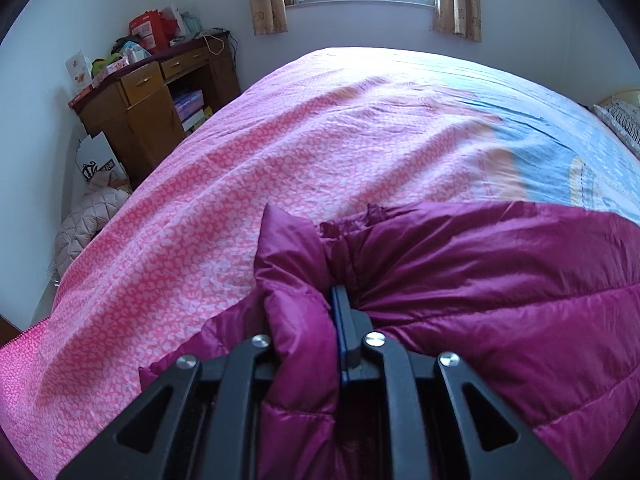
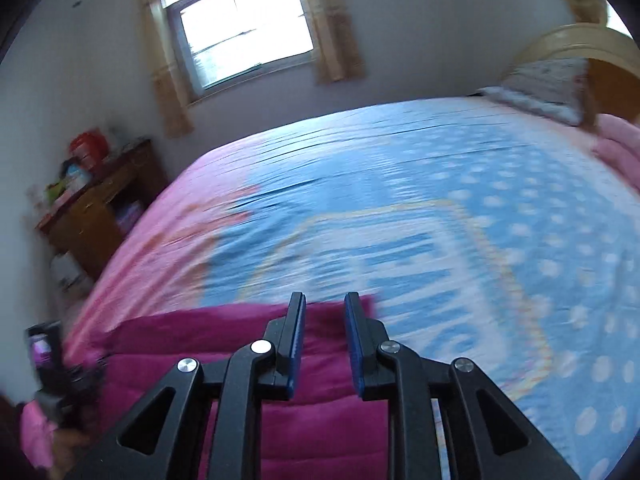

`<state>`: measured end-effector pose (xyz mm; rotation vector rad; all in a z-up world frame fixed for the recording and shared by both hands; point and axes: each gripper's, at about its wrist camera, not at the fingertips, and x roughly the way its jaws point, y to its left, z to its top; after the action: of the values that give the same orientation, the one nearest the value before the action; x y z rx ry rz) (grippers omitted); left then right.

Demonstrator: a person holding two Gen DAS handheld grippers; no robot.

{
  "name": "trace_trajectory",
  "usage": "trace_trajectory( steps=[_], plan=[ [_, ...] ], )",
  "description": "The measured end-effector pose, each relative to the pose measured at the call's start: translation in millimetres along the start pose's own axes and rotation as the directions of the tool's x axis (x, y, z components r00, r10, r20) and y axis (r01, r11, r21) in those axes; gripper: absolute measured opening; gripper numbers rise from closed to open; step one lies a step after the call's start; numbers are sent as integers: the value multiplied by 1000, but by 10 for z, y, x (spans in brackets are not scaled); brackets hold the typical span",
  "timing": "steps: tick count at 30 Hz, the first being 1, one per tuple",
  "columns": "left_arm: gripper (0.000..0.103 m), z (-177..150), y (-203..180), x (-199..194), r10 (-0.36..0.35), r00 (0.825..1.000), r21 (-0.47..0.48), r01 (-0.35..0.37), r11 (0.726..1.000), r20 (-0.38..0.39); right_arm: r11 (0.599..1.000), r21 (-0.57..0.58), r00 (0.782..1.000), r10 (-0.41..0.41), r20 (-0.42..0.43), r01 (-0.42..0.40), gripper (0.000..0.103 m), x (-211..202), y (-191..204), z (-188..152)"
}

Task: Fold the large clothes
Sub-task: 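Hold the jacket with both tools and fold it over the body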

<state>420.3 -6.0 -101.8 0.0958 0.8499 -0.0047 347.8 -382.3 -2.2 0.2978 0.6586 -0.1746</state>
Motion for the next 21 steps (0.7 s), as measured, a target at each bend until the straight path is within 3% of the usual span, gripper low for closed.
trace_trajectory(
  steps=[4, 6, 9, 12, 16, 18, 21],
  plan=[
    [18, 1, -8, -5, 8, 1000, 7, -8, 1000, 0, 984, -116, 981, 113, -160, -132, 20, 352, 851, -125],
    [18, 2, -16, -10, 9, 1000, 8, -9, 1000, 0, 981, -166, 981, 74, -178, -104, 20, 573, 1106, -287],
    [18, 3, 13, -15, 9, 1000, 8, -9, 1000, 1, 990, -119, 978, 56, -203, -81, 20, 976, 1041, -556],
    [18, 10, -1, -9, 5, 1000, 6, -5, 1000, 0, 986, -30, 972, 153, -179, -161, 20, 1062, 817, -688],
    [17, 19, -9, -12, 16, 1000, 14, -16, 1000, 1, 982, -9, 960, 184, -209, -191, 21, 1157, 787, -715],
    [17, 20, -13, -12, 14, 1000, 13, -14, 1000, 0, 984, -27, 963, 166, -212, -176, 21, 1175, 813, -732],
    [17, 24, -13, -15, 13, 1000, 13, -13, 1000, 0, 987, -124, 977, 76, -199, -102, 21, 1194, 983, -762]
  ],
)
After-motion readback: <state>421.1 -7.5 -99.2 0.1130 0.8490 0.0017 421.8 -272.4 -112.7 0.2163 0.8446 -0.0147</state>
